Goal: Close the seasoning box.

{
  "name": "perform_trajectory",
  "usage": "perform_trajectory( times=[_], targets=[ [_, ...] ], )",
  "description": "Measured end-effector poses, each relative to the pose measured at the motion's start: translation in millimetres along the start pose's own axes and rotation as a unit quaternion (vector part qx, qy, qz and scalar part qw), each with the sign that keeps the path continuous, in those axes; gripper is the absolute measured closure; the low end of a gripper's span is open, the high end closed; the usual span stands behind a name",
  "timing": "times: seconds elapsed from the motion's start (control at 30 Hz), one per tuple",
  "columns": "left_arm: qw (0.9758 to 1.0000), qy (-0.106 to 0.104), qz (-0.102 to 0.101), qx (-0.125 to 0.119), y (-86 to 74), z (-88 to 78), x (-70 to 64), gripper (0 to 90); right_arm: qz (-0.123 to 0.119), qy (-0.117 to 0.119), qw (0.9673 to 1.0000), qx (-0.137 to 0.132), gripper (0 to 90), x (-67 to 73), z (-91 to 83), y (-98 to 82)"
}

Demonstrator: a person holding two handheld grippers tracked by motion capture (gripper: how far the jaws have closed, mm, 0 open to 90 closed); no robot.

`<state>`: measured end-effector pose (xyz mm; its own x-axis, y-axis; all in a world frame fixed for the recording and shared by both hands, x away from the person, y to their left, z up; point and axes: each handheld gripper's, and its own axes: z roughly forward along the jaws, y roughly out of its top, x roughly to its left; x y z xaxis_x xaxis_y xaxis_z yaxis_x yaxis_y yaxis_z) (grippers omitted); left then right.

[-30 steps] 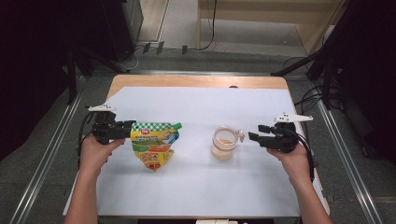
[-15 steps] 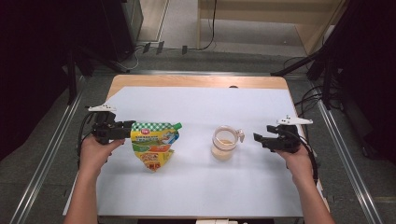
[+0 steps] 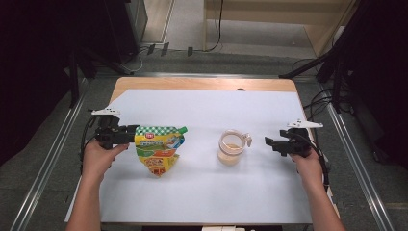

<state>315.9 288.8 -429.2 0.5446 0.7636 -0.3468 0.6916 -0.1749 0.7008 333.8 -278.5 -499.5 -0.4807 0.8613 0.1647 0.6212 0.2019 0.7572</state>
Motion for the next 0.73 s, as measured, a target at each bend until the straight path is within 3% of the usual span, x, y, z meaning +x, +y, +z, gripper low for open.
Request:
perform_trajectory(
  times=[0.43, 0.57, 0.73],
  targets=[
    [1.0, 0.002, -0.003, -0.003, -2.0, 1.1, 2.1, 39.7, -0.004, 0.0, 0.9999, 0.011, 25.2, 2.0, 3.8, -1.1],
    [0.9998, 0.008, -0.012, -0.011, -3.2, 3.1, 3.6, 39.5, -0.009, 0.003, 0.9998, 0.015, 25.2, 4.0, 5.3, -1.6],
    [0.9998, 0.011, -0.005, -0.015, -4.0, 5.1, 4.5, 35.6, -0.015, 0.003, 0.9997, 0.017, 25.1, 6.4, 6.2, -2.1]
  ],
)
